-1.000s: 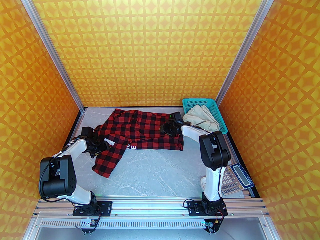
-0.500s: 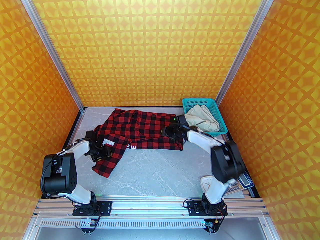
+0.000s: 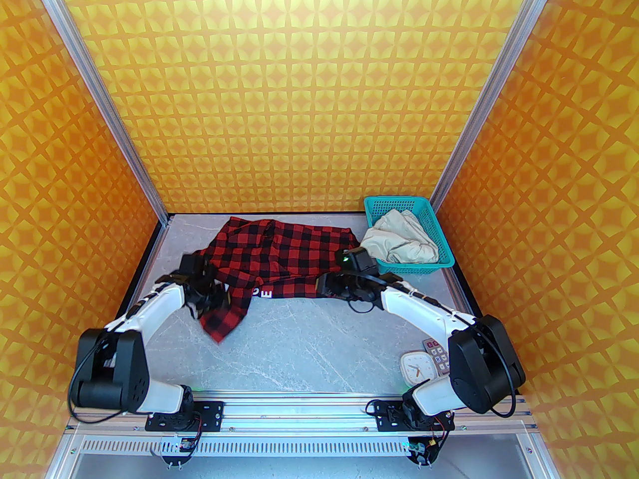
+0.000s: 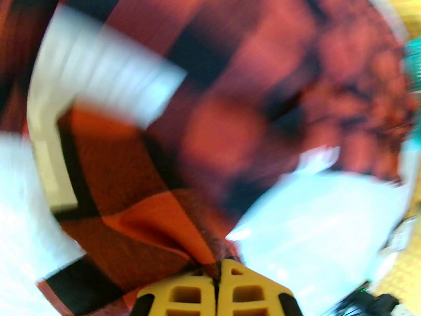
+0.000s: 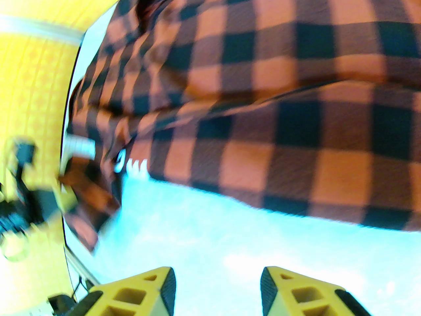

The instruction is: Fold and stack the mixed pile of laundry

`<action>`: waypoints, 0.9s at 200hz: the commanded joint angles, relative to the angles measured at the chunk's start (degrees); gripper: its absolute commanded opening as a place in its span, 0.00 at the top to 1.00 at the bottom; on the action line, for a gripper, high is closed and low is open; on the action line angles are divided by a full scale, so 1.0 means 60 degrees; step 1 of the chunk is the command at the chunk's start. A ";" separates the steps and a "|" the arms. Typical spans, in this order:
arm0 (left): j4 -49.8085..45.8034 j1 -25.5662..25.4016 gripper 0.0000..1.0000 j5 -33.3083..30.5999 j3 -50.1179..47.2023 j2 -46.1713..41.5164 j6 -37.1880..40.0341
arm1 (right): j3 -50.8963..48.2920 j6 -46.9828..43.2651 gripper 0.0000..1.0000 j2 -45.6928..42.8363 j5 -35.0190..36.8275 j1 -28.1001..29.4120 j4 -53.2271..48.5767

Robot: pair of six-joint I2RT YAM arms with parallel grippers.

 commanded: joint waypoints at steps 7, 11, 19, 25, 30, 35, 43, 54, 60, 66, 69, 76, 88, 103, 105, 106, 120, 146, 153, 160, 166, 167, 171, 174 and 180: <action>0.1241 -0.0104 0.99 0.0836 0.1491 0.1146 -0.0750 | 0.0476 0.0182 0.53 0.0624 -0.0042 0.0129 0.0731; 0.1398 -0.0104 0.98 0.0953 0.1718 0.1404 -0.0794 | 0.0540 0.0176 0.53 0.0739 -0.0018 0.0127 0.0806; 0.1752 -0.0112 0.98 0.1101 0.2196 0.1933 -0.0949 | 0.0773 0.0111 0.53 0.0974 -0.0009 0.0139 0.0852; 0.2058 -0.0119 0.98 0.1242 0.2507 0.2268 -0.1142 | 0.0956 0.0020 0.53 0.1154 -0.0043 0.0144 0.0891; 0.2453 -0.0130 0.98 0.1425 0.2772 0.2648 -0.1329 | 0.1097 -0.0056 0.53 0.1311 -0.0043 0.0155 0.0946; 0.2729 -0.0146 0.97 0.1595 0.3033 0.3041 -0.1474 | 0.1247 -0.0125 0.53 0.1475 -0.0013 0.0183 0.0966; 0.3037 -0.0191 0.89 0.1794 0.3620 0.3663 -0.1563 | 0.1459 -0.0253 0.53 0.1688 -0.0022 0.0222 0.0994; 0.2999 -0.0201 0.58 0.1959 0.4459 0.4481 -0.1609 | 0.1739 -0.0483 0.53 0.1965 0.0023 0.0339 0.1029; 0.2986 -0.0196 0.52 0.2033 0.4819 0.4773 -0.1609 | 0.1900 -0.0613 0.52 0.2100 0.0082 0.0430 0.1040; 0.3030 -0.0199 0.50 0.2050 0.5026 0.4931 -0.1636 | 0.2061 -0.0807 0.51 0.2203 0.0085 0.0527 0.1040; 0.3066 -0.0193 0.48 0.2063 0.5036 0.4968 -0.1674 | 0.2142 -0.0922 0.51 0.2276 0.0081 0.0581 0.1040; 0.3138 -0.0195 0.44 0.2050 0.5333 0.4958 -0.1678 | 0.2350 -0.1270 0.51 0.2395 0.0156 0.0738 0.0981; 0.3014 -0.0156 0.38 0.2050 0.5576 0.4835 -0.1549 | 0.2862 -0.2177 0.48 0.2657 0.0448 0.1071 0.0626; 0.2724 0.0002 0.34 0.2050 0.5734 0.4506 -0.1268 | 0.3570 -0.3424 0.46 0.3082 0.0992 0.1449 0.0278; 0.2704 0.0036 0.34 0.2050 0.5718 0.4445 -0.1231 | 0.3662 -0.3549 0.45 0.3152 0.1029 0.1480 0.0267; 0.2698 0.0054 0.34 0.2050 0.5711 0.4408 -0.1212 | 0.3709 -0.3602 0.45 0.3201 0.1055 0.1495 0.0258; 0.2517 0.0349 0.33 0.2061 0.5516 0.3918 -0.0972 | 0.4625 -0.3971 0.44 0.3918 0.0912 0.1525 0.0099; 0.2294 0.0930 0.32 0.2035 0.4414 0.2831 -0.0631 | 0.6716 -0.4095 0.43 0.5328 0.0170 0.1587 -0.0500; 0.2186 0.1042 0.32 0.2035 0.4063 0.2562 -0.0502 | 0.7047 -0.4299 0.42 0.5614 0.0119 0.1696 -0.0506; 0.2118 0.1128 0.33 0.2035 0.3674 0.2292 -0.0381 | 0.7339 -0.4729 0.42 0.5886 0.0197 0.1837 -0.0606; 0.2125 0.1216 0.33 0.2021 0.3274 0.2090 -0.0321 | 0.7724 -0.5237 0.41 0.6124 0.0322 0.1974 -0.0811; 0.2130 0.1230 0.33 0.2021 0.3207 0.2051 -0.0310 | 0.7776 -0.5332 0.41 0.6166 0.0350 0.1991 -0.0867; 0.2147 0.1287 0.33 0.2021 0.2918 0.1912 -0.0302 | 0.8008 -0.5714 0.41 0.6333 0.0453 0.2065 -0.1078; 0.2168 0.1340 0.34 0.2028 0.2705 0.1806 -0.0291 | 0.8204 -0.6014 0.41 0.6431 0.0564 0.2123 -0.1257; 0.2220 0.1448 0.34 0.2021 0.2299 0.1592 -0.0293 | 0.8605 -0.6608 0.42 0.6701 0.0789 0.2188 -0.1624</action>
